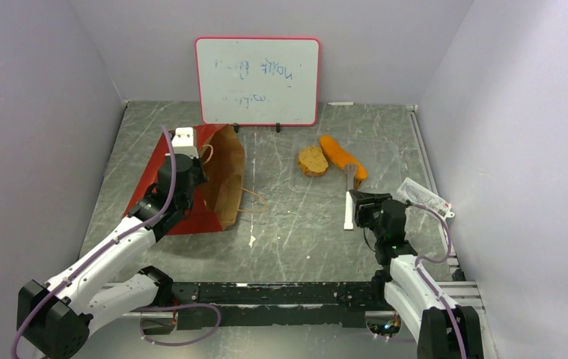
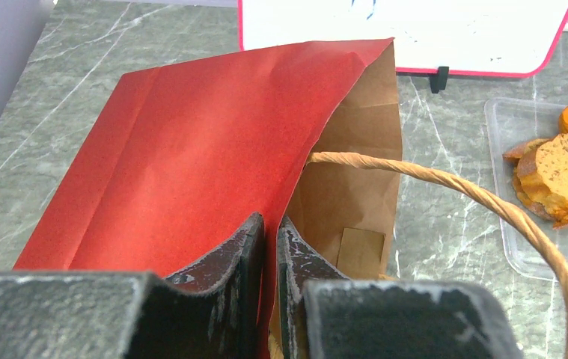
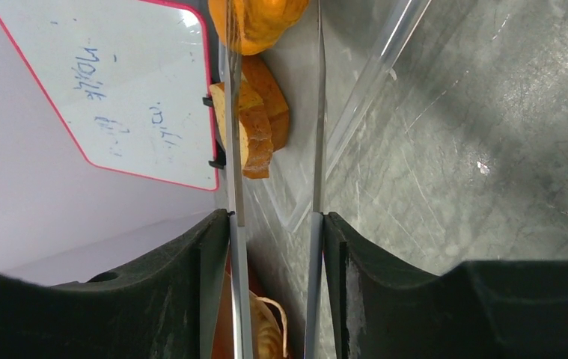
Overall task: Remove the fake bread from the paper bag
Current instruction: Place the fake bread in the container.
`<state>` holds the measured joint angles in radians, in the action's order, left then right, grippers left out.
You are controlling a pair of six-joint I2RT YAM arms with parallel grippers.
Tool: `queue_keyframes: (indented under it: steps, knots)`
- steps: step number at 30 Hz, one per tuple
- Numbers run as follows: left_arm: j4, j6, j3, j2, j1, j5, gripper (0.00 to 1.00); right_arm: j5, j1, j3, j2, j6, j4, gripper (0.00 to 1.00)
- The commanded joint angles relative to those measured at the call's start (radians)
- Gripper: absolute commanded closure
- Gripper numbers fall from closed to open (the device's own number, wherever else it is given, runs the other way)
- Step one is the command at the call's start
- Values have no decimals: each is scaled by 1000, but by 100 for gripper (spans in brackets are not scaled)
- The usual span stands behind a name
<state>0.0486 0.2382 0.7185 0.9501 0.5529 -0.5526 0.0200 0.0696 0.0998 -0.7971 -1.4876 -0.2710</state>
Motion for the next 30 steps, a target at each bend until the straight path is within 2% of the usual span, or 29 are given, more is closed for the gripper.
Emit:
queue_keyframes:
  steps: [1, 30]
  knots:
    - [-35, -11, -4, -8, 3, 5, 93, 16, -11, 17, 30, -7, -16, 52]
    - [-36, -8, -4, -8, 4, 6, 93, 75, -13, 41, 179, -2, 158, 50]
